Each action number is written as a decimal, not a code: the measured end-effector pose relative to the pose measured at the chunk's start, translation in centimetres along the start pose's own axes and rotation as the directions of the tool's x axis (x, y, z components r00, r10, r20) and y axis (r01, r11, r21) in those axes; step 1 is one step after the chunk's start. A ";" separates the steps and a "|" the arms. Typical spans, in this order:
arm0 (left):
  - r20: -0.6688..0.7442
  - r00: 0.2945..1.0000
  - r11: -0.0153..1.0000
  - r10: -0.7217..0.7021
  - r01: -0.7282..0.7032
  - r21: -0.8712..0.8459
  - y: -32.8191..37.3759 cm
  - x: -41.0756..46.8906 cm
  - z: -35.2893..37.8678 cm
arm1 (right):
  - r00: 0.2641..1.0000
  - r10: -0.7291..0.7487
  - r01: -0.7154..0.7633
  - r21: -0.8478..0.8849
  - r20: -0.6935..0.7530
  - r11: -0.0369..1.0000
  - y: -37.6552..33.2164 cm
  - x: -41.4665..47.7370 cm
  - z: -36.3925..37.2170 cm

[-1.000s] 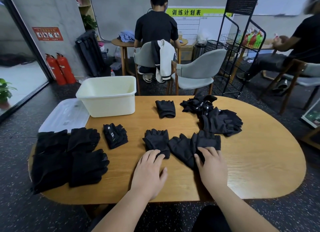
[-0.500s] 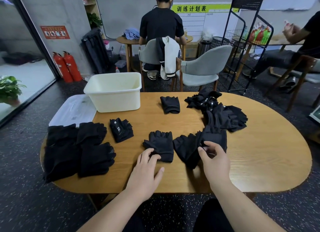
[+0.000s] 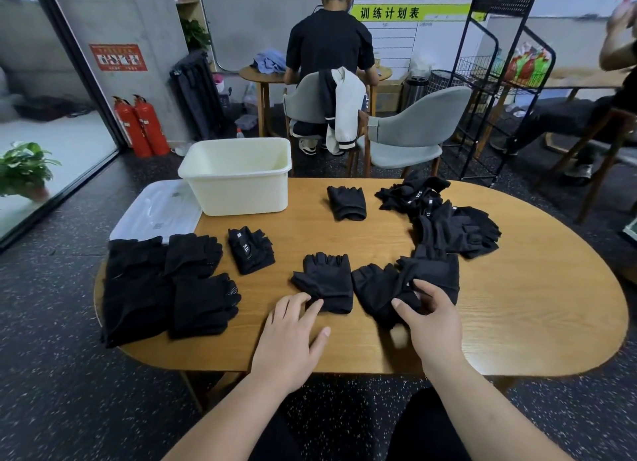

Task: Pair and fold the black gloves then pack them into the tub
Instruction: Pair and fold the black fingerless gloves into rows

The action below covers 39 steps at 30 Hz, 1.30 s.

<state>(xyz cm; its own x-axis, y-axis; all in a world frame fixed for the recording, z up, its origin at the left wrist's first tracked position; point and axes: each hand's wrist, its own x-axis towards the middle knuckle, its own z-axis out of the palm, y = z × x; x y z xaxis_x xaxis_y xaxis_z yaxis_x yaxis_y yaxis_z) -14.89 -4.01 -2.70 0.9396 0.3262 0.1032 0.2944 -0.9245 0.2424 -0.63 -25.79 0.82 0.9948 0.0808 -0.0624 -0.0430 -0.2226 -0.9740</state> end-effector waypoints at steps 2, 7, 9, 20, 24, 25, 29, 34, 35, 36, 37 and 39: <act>0.000 1.000 1.000 0.007 -0.007 -0.005 -0.1 -0.1 -0.1 | 0.998 -0.059 0.060 0.029 -0.026 0.998 -1.6 -0.1 0.4; 0.001 0.999 0.999 0.041 -0.041 -0.010 -0.1 -0.2 -0.3 | 0.938 -0.347 0.345 -0.067 -0.015 0.936 -6.3 -0.2 2.3; 0.002 0.999 0.999 0.049 -0.049 -0.020 -0.1 -0.2 -0.4 | 0.871 -0.483 0.491 -0.197 0.092 0.848 -7.2 -0.3 3.7; -0.017 0.998 0.996 0.065 -0.066 -0.063 -0.1 -0.3 -0.4 | 0.633 -0.573 0.773 -0.450 0.520 0.447 0.9 0.8 6.6; -0.026 0.997 0.994 0.073 -0.075 -0.080 -0.3 -0.3 -0.4 | 0.671 -0.643 0.731 -0.473 0.370 0.491 -0.7 1.0 6.7; -0.027 0.997 0.994 0.070 -0.072 -0.085 -0.3 -0.3 -0.3 | 0.663 -0.662 0.735 -0.473 0.350 0.486 -1.0 0.9 6.8; -0.049 0.996 0.993 0.068 -0.073 -0.094 -0.3 -0.3 -0.1 | 0.641 -0.621 0.758 -0.501 0.452 0.418 0.0 0.0 7.2; -0.049 0.997 0.993 0.061 -0.066 -0.097 -0.2 -0.4 -0.3 | 0.635 -0.586 0.766 -0.512 0.504 0.389 1.9 -0.7 7.1; -0.044 0.998 0.993 0.050 -0.055 -0.103 -0.2 -0.4 -0.4 | 0.634 -0.578 0.766 -0.517 0.513 0.381 2.0 -0.6 7.1; -0.040 0.999 0.993 0.034 -0.038 -0.115 -0.1 -0.4 -0.5 | 0.636 -0.563 0.765 -0.528 0.528 0.369 2.0 -0.5 7.0; -0.034 0.999 0.992 0.020 -0.024 -0.126 -0.1 -0.4 -0.6 | 0.634 -0.549 0.766 -0.538 0.545 0.351 2.0 -0.4 7.0; -0.026 0.999 0.993 0.042 -0.045 -0.108 0.0 -0.4 -0.6 | 0.615 -0.521 0.781 -0.548 0.592 0.299 1.8 -0.2 6.8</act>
<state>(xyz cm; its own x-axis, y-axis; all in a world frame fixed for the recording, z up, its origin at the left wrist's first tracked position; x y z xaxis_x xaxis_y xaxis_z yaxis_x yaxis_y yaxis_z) -15.37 -3.99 -2.17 0.9464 0.2920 0.1383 0.2314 -0.9113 0.3407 -1.52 -19.57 -2.40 0.5796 0.7406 0.3399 0.8147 -0.5362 -0.2208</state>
